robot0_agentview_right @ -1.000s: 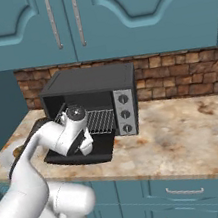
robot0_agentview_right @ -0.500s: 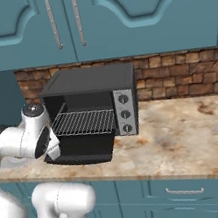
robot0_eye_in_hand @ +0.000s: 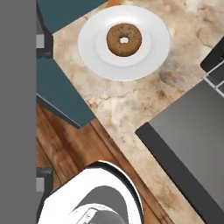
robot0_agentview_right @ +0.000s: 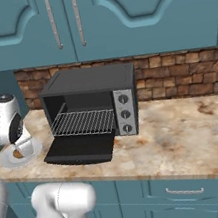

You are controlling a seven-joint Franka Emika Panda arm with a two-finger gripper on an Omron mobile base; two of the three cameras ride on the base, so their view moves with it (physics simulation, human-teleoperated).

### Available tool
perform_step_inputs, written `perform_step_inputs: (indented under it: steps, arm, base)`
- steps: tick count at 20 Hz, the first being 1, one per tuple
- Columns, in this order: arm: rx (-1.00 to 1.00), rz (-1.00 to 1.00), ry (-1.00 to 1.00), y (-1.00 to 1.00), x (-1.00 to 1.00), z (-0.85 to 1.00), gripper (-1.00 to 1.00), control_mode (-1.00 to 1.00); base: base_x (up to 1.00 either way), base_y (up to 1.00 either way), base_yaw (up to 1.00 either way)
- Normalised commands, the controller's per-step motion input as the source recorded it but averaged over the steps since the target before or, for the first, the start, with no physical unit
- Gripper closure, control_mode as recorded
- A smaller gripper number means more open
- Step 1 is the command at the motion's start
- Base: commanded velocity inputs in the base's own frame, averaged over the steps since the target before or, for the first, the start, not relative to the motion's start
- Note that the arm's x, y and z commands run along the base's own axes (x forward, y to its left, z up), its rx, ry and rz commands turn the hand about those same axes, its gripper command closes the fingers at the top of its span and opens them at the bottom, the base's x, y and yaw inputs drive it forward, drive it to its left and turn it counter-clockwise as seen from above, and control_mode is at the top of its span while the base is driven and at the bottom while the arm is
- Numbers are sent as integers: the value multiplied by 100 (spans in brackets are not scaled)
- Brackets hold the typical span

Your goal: Pick up the bagel from the plate, place it on the toaster oven rack, close the door, and set the timer.

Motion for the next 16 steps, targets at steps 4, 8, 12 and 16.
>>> perform_step_inputs:
  steps: [4, 8, 12, 16]
  arm:
    - [0, 2, -3, 54, 0, -9, -100, -100]
    - [0, 0, -10, 36, 0, -29, -100, -100]
    - [0, 0, -10, 22, 7, -48, -100, -100]
    - [0, -1, -13, 14, 14, -33, -100, -100]
  base:
    - [0, 0, 0]
    - [0, 0, 0]
    - [0, 0, 0]
    - [0, 0, 0]
